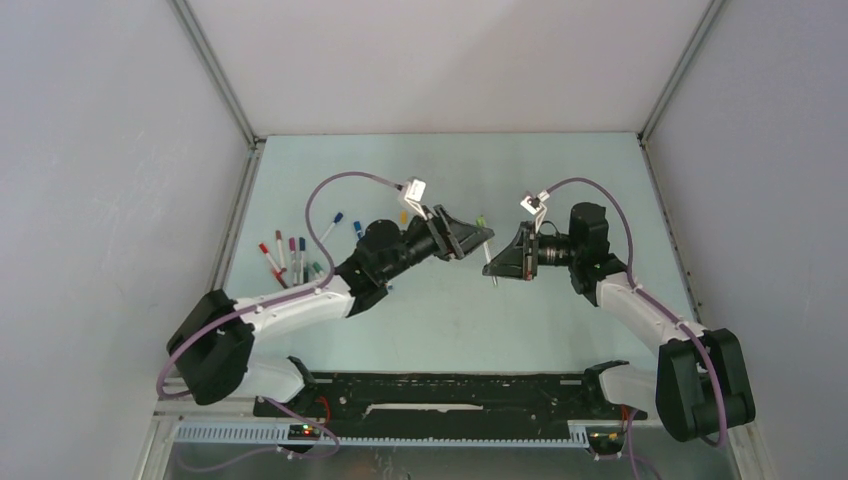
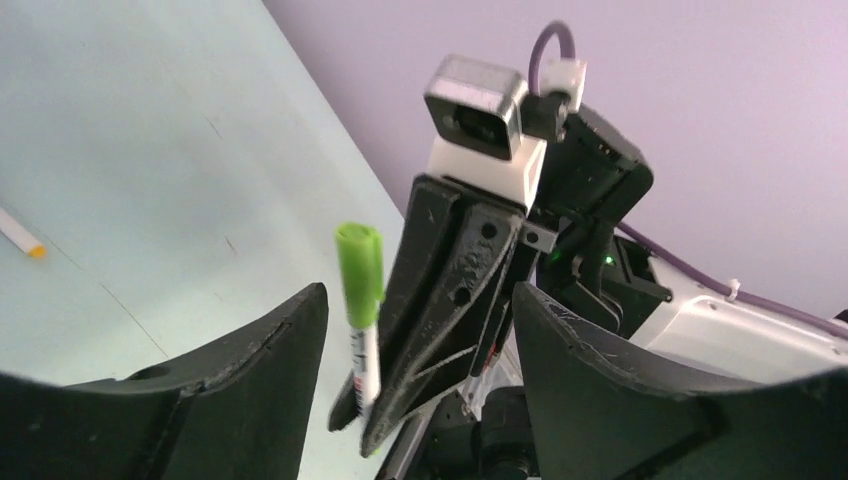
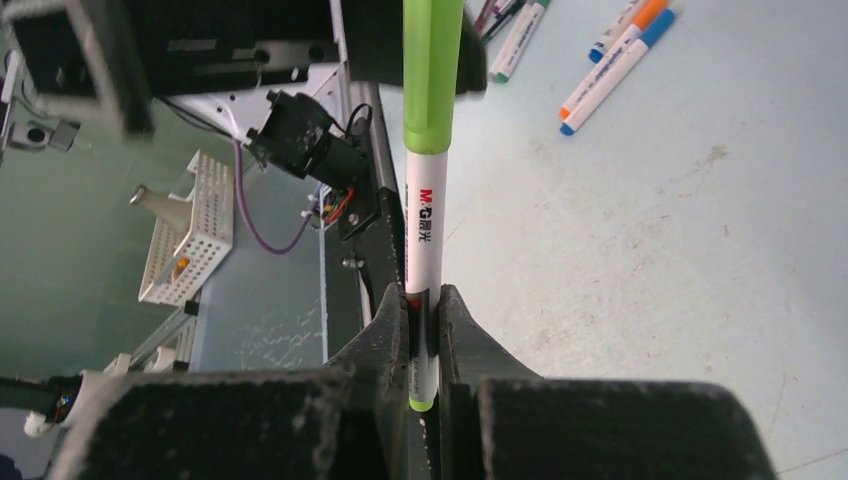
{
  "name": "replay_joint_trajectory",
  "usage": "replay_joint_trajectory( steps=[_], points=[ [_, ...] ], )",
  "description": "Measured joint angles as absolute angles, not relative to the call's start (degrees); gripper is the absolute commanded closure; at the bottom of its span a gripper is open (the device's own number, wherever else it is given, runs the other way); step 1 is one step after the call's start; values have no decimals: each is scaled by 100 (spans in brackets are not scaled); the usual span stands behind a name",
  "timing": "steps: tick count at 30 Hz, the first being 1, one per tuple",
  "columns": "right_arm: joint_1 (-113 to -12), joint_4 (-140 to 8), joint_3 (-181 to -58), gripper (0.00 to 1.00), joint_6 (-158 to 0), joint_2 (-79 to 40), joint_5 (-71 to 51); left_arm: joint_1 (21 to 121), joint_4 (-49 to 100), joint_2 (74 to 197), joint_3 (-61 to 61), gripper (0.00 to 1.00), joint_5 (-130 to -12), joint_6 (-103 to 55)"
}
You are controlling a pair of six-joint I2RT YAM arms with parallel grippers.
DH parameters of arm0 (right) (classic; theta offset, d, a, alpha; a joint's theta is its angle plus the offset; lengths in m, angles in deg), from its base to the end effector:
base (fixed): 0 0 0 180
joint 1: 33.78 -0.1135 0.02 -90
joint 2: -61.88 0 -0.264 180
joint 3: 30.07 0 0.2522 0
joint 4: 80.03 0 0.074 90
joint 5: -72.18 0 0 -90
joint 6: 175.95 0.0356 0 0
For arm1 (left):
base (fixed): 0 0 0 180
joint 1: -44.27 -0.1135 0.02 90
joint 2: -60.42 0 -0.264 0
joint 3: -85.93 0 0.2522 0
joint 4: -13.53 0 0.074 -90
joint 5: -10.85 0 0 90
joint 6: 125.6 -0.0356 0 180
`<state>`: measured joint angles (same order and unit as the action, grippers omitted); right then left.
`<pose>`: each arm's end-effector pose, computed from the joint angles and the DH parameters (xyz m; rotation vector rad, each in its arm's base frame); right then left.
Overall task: Open the pen caps
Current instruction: Open the pen cap from the pen.
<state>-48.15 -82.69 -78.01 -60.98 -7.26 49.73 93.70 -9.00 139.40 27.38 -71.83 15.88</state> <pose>0.2284 0.0925 0.2411 -0.6908 1.8583 1.5577 0.2015 -0.2423 0.2886 0.0840 1.7352 -1.4572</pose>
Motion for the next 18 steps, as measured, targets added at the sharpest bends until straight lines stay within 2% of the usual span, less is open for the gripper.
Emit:
replay_joint_trajectory(
  steps=[11,18],
  points=[
    [-4815,-8090,-7807,100,-6489,-715,5276,9057,-808,13560,2989,32,-7085,1580],
    [-4817,-8081,-7807,100,-6518,-715,5318,9062,-631,13610,2985,45,-7081,1580]
  ],
)
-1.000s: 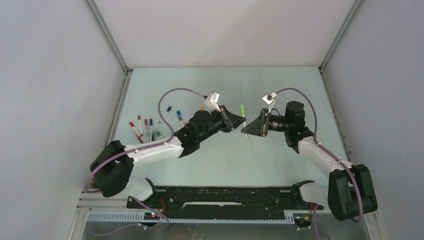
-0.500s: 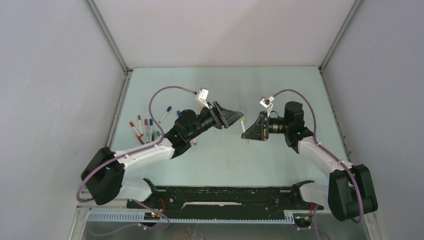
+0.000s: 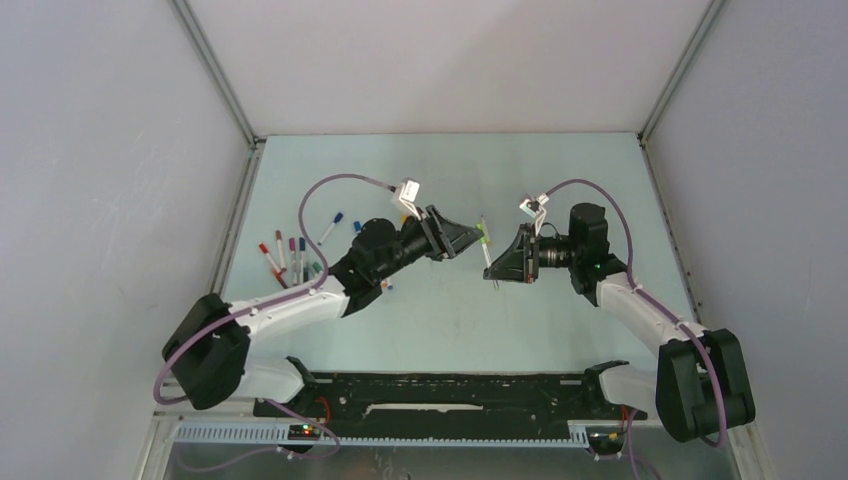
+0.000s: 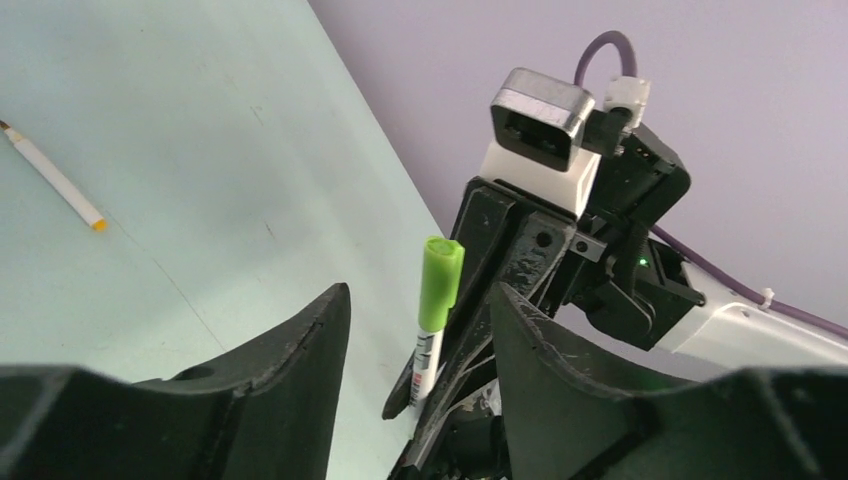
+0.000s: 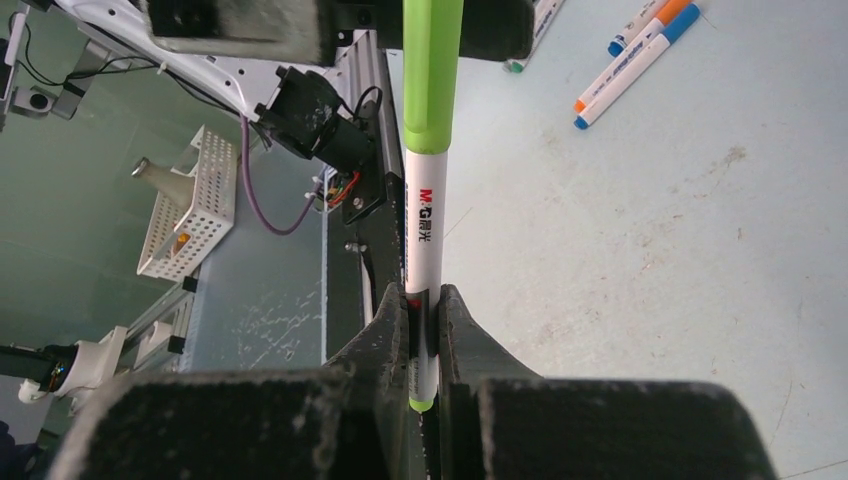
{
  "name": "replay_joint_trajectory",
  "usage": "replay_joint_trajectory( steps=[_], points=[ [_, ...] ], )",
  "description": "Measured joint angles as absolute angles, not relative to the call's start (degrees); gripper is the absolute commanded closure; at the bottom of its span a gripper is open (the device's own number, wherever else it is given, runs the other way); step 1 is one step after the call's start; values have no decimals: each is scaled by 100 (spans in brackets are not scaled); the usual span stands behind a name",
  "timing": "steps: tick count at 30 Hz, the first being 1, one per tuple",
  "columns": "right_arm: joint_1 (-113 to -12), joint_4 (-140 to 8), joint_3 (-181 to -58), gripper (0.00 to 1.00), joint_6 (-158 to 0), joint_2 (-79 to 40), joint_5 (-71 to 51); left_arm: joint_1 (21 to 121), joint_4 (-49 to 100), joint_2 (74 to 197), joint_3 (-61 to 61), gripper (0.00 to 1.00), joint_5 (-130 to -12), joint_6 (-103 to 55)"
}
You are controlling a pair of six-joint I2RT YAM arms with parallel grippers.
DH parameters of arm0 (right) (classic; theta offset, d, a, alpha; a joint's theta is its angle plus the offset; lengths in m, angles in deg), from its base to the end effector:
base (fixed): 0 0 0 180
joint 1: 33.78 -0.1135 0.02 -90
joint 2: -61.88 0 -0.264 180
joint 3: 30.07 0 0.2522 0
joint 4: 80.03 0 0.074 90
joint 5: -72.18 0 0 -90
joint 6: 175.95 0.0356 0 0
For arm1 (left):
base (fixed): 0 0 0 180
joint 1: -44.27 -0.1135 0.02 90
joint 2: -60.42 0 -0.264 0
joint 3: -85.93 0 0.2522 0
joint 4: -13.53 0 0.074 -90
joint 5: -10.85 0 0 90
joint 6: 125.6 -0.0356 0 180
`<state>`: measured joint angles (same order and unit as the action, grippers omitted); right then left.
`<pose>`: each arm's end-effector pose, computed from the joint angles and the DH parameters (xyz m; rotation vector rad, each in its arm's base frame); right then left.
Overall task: Open the pen caps
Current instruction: Open the pen cap from the pen.
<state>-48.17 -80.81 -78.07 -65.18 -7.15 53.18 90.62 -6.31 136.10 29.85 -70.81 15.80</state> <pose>0.2253 0.0926 0.2399 -0.7814 1.8193 1.5789 0.2044 -0.2217 0.2852 0.0512 1.7630 -1.4149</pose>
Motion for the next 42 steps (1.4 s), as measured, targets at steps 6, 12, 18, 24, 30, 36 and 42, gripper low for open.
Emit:
replay_joint_trajectory(
  steps=[6,12,18,24,30,36,42],
  points=[
    [-4817,-8046,-7807,100,-6522,-720,5351,9072,-570,13873,2906,52,-6987,1584],
    [-4826,-8038,-7807,100,-6522,-746,5355,9101,-579,13995,2703,59,-6939,1588],
    [-4828,-8038,-7807,100,-6518,-766,5353,9107,-624,14126,2648,70,-6840,1597],
    [-4826,-8035,-7810,100,-6502,-807,5357,9127,-758,14201,2615,100,-6738,1636],
    [-4811,-8105,-7930,100,-6492,-853,5268,8987,36,14196,2097,100,-6722,1267],
    [-4966,-8112,-8019,100,-6428,-912,5351,7844,51,13989,1498,100,-7011,1239],
    [-5079,-8059,-8019,100,-6419,-936,5405,7140,-78,13735,948,100,-7489,1101]
  ],
)
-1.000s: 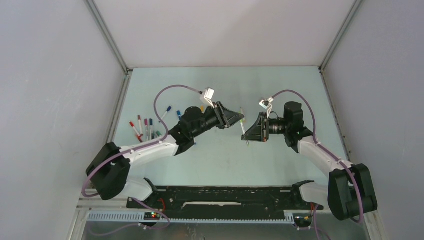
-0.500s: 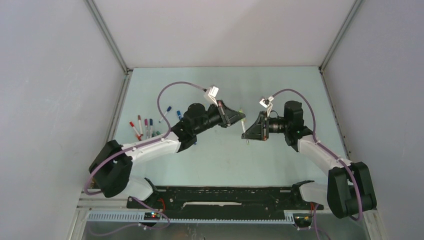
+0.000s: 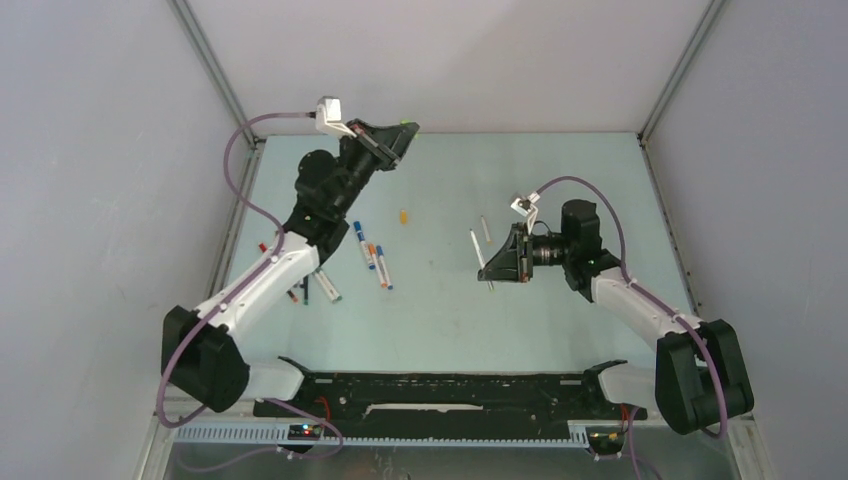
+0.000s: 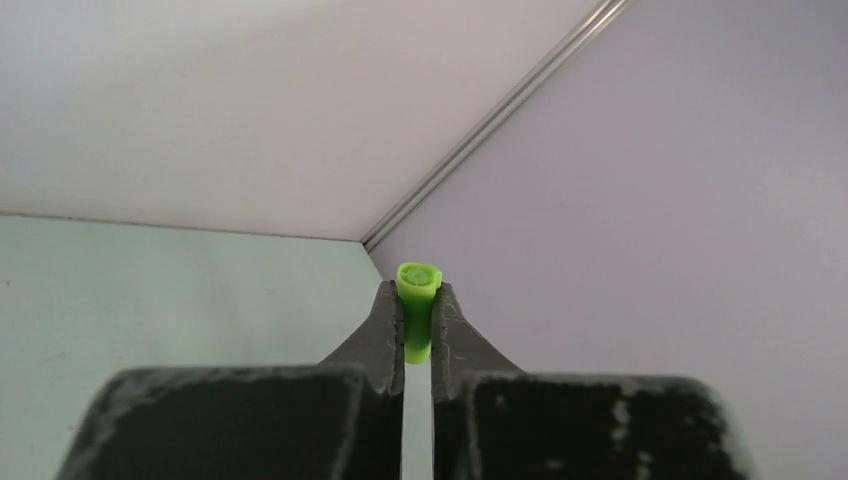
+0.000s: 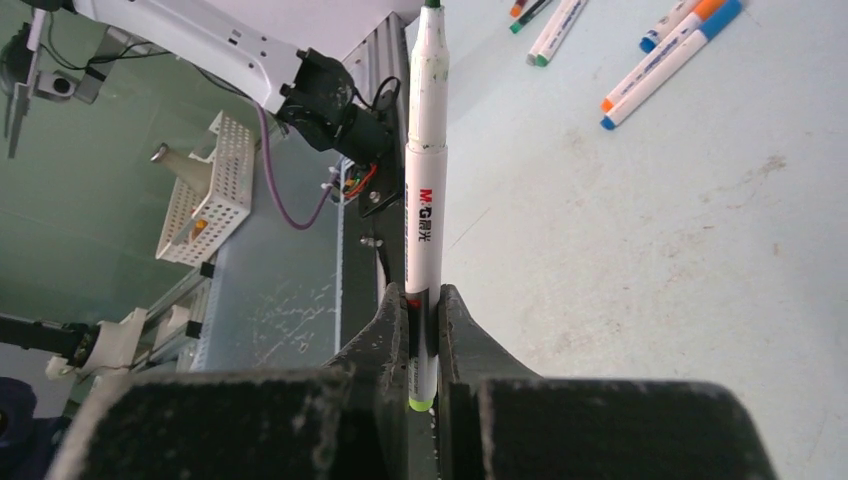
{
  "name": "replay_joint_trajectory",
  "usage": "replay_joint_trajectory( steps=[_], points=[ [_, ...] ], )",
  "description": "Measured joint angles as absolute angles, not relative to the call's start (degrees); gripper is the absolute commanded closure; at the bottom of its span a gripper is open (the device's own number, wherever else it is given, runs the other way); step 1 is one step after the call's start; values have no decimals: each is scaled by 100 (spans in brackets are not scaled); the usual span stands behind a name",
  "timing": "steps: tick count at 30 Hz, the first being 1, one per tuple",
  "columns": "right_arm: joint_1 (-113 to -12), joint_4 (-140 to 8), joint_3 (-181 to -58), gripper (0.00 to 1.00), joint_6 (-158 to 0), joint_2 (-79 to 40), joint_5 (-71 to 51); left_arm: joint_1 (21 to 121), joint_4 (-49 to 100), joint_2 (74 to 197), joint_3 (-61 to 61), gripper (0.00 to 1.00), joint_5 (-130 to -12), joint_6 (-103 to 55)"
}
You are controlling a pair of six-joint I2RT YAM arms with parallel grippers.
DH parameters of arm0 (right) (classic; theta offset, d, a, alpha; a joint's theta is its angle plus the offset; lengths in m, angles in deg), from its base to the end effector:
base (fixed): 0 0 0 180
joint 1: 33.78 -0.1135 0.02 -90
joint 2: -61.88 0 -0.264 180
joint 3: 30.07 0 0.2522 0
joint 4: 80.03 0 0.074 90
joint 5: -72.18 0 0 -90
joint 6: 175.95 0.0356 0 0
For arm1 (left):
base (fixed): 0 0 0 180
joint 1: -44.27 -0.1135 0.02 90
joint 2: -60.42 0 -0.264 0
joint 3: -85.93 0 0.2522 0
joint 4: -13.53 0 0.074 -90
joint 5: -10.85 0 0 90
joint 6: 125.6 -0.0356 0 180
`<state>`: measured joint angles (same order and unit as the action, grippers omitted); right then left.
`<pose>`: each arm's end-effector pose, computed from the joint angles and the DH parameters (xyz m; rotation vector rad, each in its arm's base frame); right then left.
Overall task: Open the pen caps
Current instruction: Open the pen cap from the pen, then place the pen at the center of the board.
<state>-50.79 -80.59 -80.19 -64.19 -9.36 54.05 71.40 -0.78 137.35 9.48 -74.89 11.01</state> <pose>0.2292 0.1055 0.2427 -0.8236 1.8247 1.6347 0.2825 -0.1477 0.3947 -0.1738 1.4109 -1.1294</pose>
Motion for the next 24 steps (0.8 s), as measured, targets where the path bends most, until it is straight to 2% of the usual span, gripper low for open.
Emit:
replay_joint_trajectory(
  steps=[5,9,16,24],
  points=[
    [-4804,-7649,-8019,100,-6940,-853,5272,7127,221,13357,996,100,-7398,948],
    [-4454,-7161,-8033,100,-7482,-694,4907,6902,844,12865,1487,100,-7341,729],
    [-4190,-6558,-8282,100,-7775,-750,3237,6618,2735,12504,1608,100,-7033,-291],
    [-4494,-5852,-9147,100,-7648,-1909,1272,6587,3753,11422,2346,100,-6801,-831]
  ],
)
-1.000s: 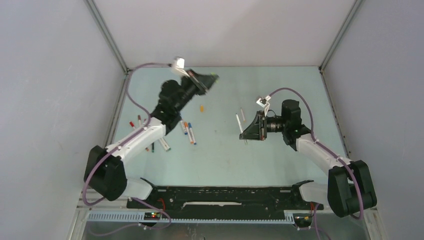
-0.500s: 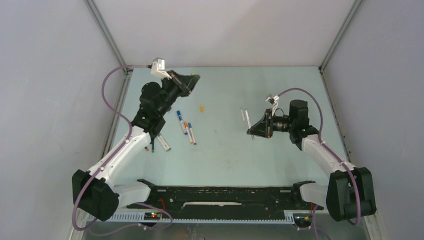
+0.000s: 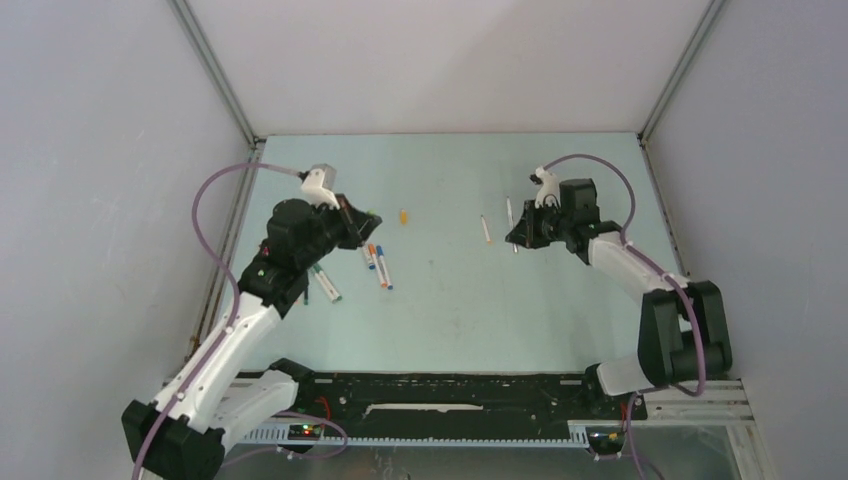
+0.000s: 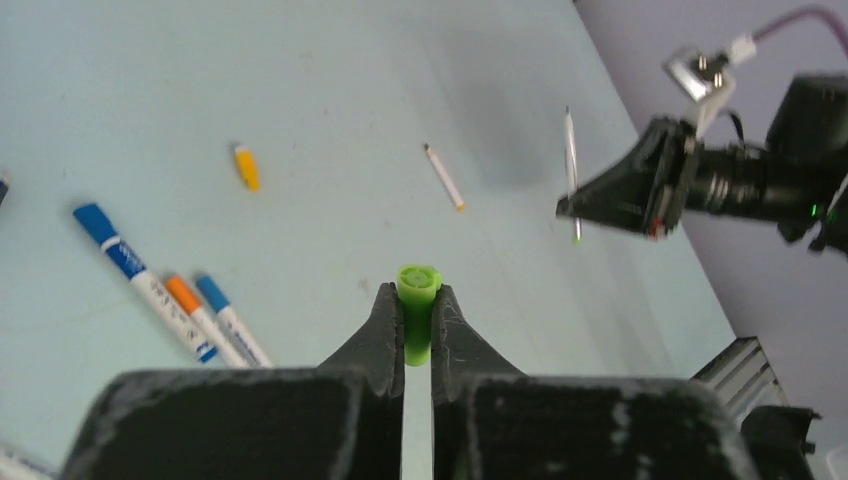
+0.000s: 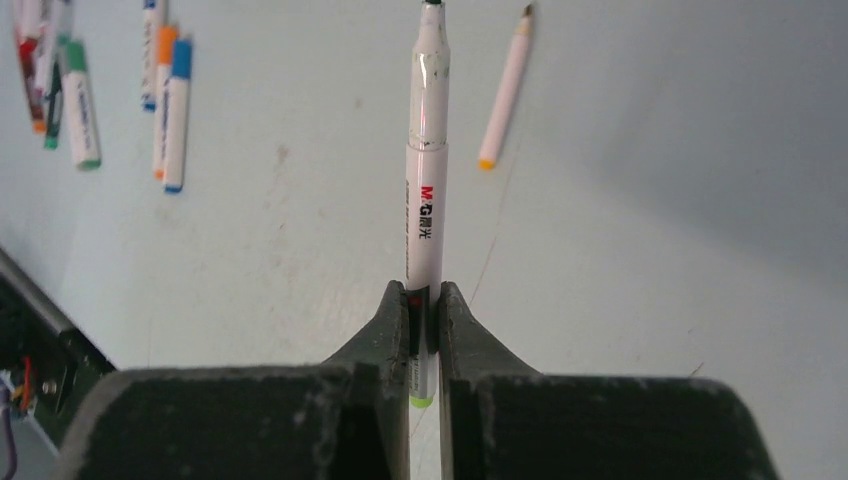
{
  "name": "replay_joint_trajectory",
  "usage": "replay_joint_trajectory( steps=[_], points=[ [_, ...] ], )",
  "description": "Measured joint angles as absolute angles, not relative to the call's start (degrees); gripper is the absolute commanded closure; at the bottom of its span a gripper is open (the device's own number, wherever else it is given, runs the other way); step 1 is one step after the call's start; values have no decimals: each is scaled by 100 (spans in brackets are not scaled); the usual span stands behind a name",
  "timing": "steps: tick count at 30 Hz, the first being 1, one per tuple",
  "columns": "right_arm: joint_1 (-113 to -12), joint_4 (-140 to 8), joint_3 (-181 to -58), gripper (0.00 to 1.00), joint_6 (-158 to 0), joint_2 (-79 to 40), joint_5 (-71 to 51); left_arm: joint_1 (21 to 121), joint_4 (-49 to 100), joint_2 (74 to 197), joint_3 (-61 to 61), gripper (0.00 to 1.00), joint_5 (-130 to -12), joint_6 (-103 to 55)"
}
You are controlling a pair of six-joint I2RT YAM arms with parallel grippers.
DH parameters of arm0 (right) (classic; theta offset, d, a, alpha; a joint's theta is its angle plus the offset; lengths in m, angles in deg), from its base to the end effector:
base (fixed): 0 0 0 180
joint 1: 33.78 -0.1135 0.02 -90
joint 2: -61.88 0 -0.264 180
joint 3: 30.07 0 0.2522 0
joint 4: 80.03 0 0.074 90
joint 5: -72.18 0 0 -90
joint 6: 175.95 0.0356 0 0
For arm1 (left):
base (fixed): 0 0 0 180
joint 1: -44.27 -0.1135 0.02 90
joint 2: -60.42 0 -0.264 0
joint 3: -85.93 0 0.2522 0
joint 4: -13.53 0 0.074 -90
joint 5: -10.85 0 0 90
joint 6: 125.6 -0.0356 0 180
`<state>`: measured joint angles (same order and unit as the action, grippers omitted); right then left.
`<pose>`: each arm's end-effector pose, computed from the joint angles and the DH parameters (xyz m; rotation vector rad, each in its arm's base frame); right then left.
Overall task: Open the pen caps
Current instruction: Place the pen at the center of the board.
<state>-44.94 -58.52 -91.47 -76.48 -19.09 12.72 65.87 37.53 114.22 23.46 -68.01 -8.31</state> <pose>0.2860 0.0749 0.2210 -0.3160 2.2701 0.7962 0.2006 -0.0868 0.3358 0.0468 1.9039 -0.7681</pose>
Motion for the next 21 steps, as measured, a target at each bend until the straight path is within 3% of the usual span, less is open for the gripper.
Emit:
replay_joint_trajectory(
  steps=[9,21],
  points=[
    [-4557,-4925,-11073,100,-7582,-3900,848,6587,3871,10725,3184,100,-6842,-853],
    [-4817,-3996,-11857,98,-7390,-5179,420,6583,3815,10732,3354,100,-6849,-849]
  ],
)
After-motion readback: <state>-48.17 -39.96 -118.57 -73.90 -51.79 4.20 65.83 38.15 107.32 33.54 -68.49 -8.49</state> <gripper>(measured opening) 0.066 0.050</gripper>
